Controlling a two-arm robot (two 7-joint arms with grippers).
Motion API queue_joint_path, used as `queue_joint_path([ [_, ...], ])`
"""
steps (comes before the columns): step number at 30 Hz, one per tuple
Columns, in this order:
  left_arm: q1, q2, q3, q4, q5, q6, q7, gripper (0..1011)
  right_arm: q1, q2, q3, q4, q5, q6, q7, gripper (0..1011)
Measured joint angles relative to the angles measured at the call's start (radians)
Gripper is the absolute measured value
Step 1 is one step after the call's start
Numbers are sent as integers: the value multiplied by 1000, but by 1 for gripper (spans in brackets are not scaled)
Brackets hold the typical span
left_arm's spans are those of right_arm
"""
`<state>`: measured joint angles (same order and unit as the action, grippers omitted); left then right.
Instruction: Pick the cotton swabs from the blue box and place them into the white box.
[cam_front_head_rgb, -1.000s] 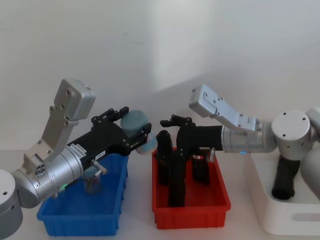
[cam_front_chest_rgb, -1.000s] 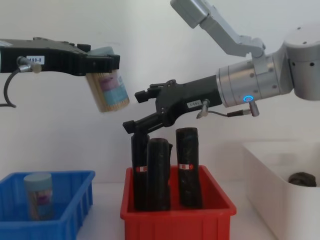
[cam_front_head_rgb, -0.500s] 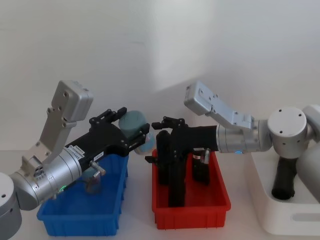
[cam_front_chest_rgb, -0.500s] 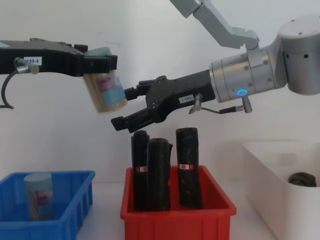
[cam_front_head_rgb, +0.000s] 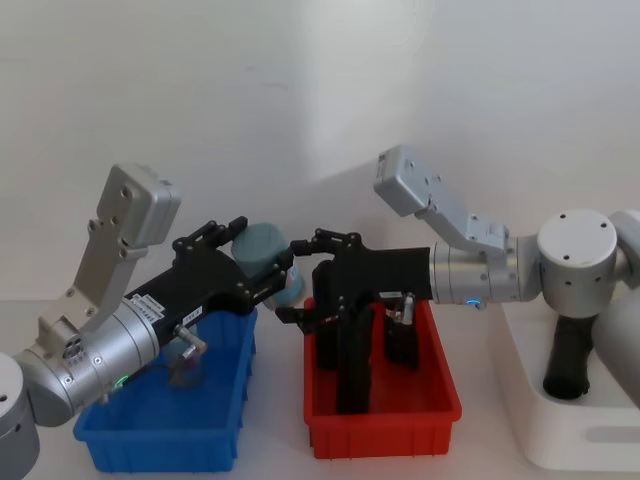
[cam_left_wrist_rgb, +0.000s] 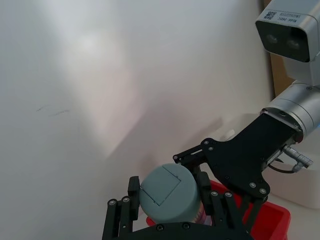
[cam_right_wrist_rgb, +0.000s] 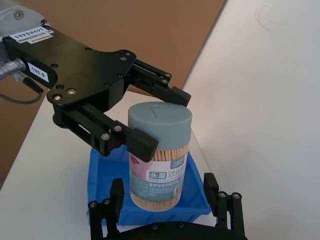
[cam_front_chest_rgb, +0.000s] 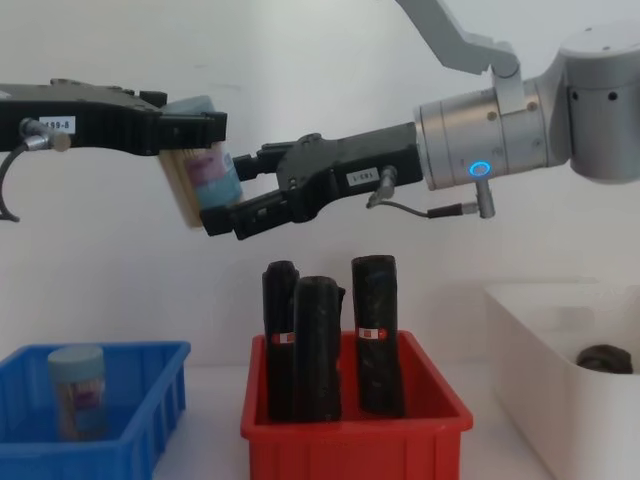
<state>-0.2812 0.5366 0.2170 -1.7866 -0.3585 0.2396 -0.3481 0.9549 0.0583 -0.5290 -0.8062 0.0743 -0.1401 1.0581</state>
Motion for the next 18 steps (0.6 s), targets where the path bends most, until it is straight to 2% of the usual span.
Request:
queue_joint_path([
  [18, 20, 11, -5, -12, -16, -3, 9, 713, -8, 3, -2, -14, 85, 51, 18, 1002],
])
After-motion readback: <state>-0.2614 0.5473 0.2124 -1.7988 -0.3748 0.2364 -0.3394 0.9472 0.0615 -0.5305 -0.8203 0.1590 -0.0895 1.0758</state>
